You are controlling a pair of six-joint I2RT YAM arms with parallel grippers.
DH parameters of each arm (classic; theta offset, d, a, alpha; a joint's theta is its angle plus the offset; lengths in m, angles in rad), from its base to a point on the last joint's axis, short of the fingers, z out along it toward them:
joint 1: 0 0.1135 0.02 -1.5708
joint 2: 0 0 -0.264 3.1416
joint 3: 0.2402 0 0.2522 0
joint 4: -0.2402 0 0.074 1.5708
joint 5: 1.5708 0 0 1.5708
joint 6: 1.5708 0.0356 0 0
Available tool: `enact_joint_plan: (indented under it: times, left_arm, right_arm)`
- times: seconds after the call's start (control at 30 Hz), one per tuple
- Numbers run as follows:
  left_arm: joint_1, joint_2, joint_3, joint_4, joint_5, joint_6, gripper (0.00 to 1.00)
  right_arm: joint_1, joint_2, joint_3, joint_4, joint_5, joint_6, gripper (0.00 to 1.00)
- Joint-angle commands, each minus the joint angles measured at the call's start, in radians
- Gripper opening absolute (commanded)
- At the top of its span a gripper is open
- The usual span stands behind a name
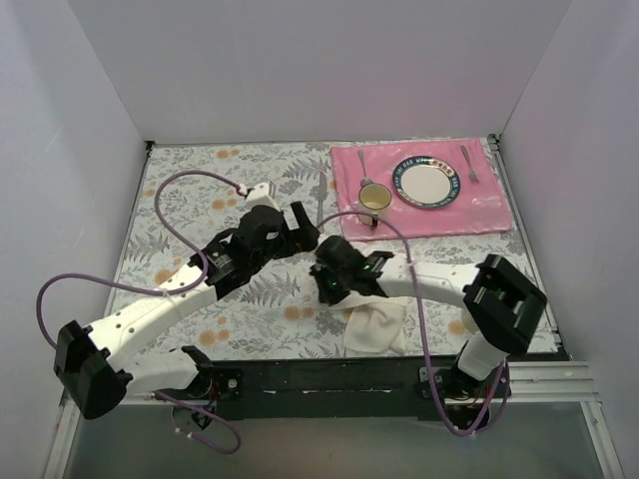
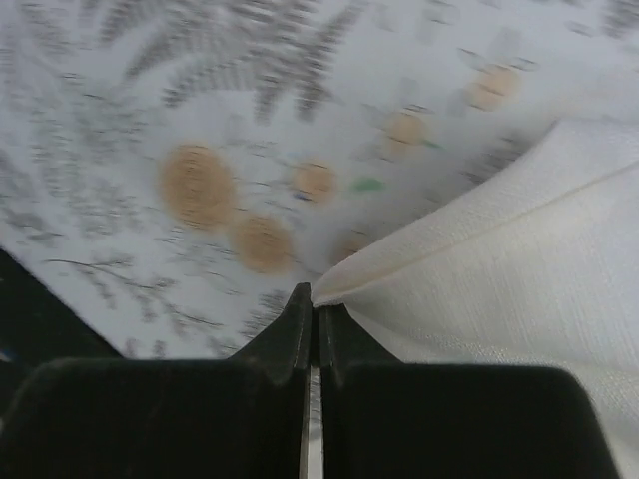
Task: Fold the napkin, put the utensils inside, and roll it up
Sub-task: Move the napkin to the centre of the board
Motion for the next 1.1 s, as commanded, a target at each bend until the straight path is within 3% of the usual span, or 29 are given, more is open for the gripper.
enact_joint_plan:
  times: [0.0, 0.07, 0.1, 0.13, 0.2, 0.23, 0.33, 0.47, 0.57, 0.67, 0.73, 0.8, 0.9, 1.0, 1.07]
  left_arm:
    - [0.002, -0.131, 0.075, -0.263, -0.465, -0.118, 0.98]
    - [0.003, -0.155, 0.101, -0.297, -0.501, -0.117, 0.98]
    - [0.005, -0.165, 0.109, -0.338, -0.513, -0.148, 0.98]
    - [0.005, -0.178, 0.113, -0.348, -0.512, -0.156, 0.98]
    - [0.006, -0.18, 0.109, -0.351, -0.48, -0.167, 0.98]
    - [0.009, -0.171, 0.106, -0.353, -0.435, -0.172, 0.98]
    - [0.008, -0.131, 0.077, -0.325, -0.33, -0.143, 0.98]
    - [0.008, 0.004, 0.067, -0.368, -0.148, -0.156, 0.98]
    - [0.008, 0.024, 0.032, -0.411, -0.119, -0.196, 0.98]
    - [0.008, -0.005, -0.015, -0.452, -0.119, -0.236, 0.98]
    - [0.008, -0.054, -0.046, -0.457, -0.101, -0.244, 0.98]
    - [0.008, -0.117, -0.093, -0.439, -0.058, -0.25, 0.98]
    - [0.009, -0.165, -0.17, -0.402, 0.01, -0.268, 0.98]
    - [0.009, -0.18, -0.219, -0.391, 0.025, -0.294, 0.98]
    - [0.009, -0.172, -0.232, -0.397, 0.016, -0.308, 0.95]
  right_arm:
    - [0.224, 0.103, 0.178, 0.073, -0.092, 0.025, 0.01]
    - [0.23, 0.113, 0.188, 0.079, -0.097, 0.033, 0.01]
    - [0.226, 0.102, 0.179, 0.07, -0.067, 0.035, 0.16]
    - [0.212, 0.055, 0.166, 0.057, -0.044, 0.032, 0.4]
    - [0.194, -0.021, 0.087, 0.042, 0.04, 0.035, 0.65]
    - [0.165, -0.109, 0.059, 0.034, 0.061, 0.057, 0.75]
    - [0.093, -0.243, -0.079, 0.001, 0.108, 0.113, 0.84]
    - [-0.136, -0.403, -0.24, 0.027, -0.002, 0.127, 0.87]
    - [-0.231, -0.429, -0.282, -0.004, -0.037, 0.084, 0.88]
    - [-0.308, -0.432, -0.335, 0.083, -0.158, 0.068, 0.86]
    - [-0.343, -0.405, -0.352, 0.157, -0.235, 0.068, 0.74]
    - [-0.346, -0.374, -0.346, 0.188, -0.309, 0.065, 0.68]
    - [-0.345, -0.309, -0.32, 0.195, -0.324, 0.058, 0.63]
    - [-0.345, -0.27, -0.309, 0.208, -0.347, 0.045, 0.48]
    - [-0.345, -0.268, -0.32, 0.208, -0.356, 0.056, 0.47]
